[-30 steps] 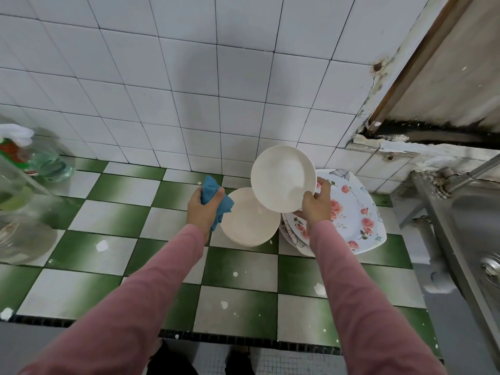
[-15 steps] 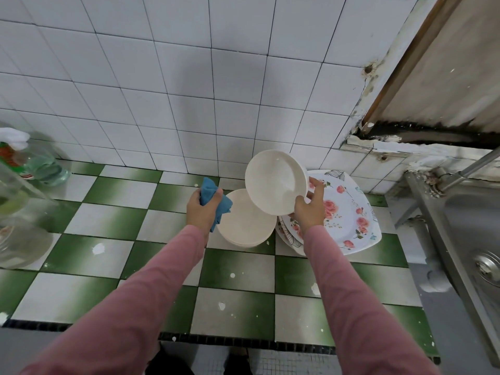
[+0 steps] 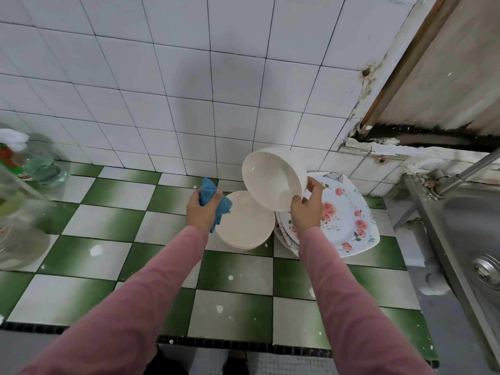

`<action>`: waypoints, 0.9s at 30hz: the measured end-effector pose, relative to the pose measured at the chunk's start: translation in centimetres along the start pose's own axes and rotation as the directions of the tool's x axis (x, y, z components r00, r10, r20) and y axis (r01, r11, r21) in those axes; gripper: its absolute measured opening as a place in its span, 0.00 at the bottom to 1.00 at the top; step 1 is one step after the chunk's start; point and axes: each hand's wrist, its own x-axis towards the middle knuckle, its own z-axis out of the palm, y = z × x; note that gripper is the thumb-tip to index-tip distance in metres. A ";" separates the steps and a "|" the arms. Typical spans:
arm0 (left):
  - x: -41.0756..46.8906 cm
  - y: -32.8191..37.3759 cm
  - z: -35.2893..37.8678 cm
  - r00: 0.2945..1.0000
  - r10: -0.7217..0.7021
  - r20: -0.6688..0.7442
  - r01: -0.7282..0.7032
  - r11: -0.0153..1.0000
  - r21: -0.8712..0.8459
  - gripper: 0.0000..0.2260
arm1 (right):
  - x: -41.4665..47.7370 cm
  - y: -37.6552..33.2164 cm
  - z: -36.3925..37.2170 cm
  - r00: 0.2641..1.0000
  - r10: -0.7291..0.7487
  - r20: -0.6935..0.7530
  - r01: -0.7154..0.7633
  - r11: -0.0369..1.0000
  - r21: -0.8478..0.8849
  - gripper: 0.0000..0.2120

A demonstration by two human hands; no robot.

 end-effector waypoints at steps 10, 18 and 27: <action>0.0 0.1 0.3 1.000 -0.009 -0.004 0.009 1.000 0.013 0.19 | -1.0 -1.2 0.2 0.998 -0.053 -0.028 0.055 0.995 0.080 0.26; -0.4 0.7 0.5 1.000 -0.021 -0.015 0.020 0.999 -0.027 0.20 | -1.8 -2.5 0.6 0.997 -0.079 -0.025 0.082 0.988 0.129 0.29; -1.2 1.6 0.4 1.000 0.003 -0.015 -0.005 0.991 -0.131 0.13 | -2.4 -2.9 1.0 0.999 0.033 0.000 -0.032 0.962 0.269 0.32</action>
